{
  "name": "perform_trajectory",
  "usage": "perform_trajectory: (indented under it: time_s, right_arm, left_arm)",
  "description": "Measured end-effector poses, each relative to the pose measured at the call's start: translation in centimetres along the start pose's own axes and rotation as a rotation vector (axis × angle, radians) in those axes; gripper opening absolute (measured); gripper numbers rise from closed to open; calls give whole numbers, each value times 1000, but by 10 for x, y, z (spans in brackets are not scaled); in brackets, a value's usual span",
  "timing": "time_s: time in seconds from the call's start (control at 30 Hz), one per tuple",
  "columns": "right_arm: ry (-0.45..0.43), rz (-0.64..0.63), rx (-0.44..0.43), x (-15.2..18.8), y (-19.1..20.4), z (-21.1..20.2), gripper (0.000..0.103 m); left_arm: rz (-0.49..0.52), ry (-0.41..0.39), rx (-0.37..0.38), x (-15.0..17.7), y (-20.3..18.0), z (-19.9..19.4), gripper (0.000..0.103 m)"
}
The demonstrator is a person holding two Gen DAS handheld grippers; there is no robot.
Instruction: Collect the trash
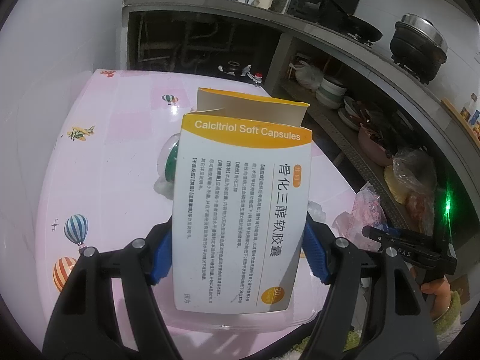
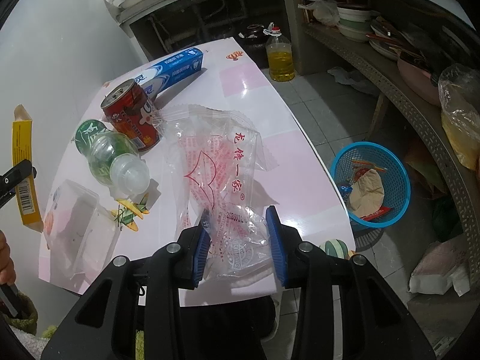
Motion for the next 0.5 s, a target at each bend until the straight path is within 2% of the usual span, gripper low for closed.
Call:
perform_trajectory:
  time_s: [0.27,0.5]
  right_arm:
    - [-26,25,-26,6,-13,-9,35]
    - [-66,59,-63,13,-33,-26,35]
  left_arm:
    - [55,-29,0,-4,-21,-12,68]
    - [139,-48,45,-15,-63,-17,68]
Point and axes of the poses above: each gripper's, at about its wrist camera, not at the fingertips, and z roughly the way its jaws point, y to its left, x to its underside, the point moved 4 cm from there along z, roughly the way its jaws point, and after that the axes turned 14 degrees about y, right-handed, at the moved point
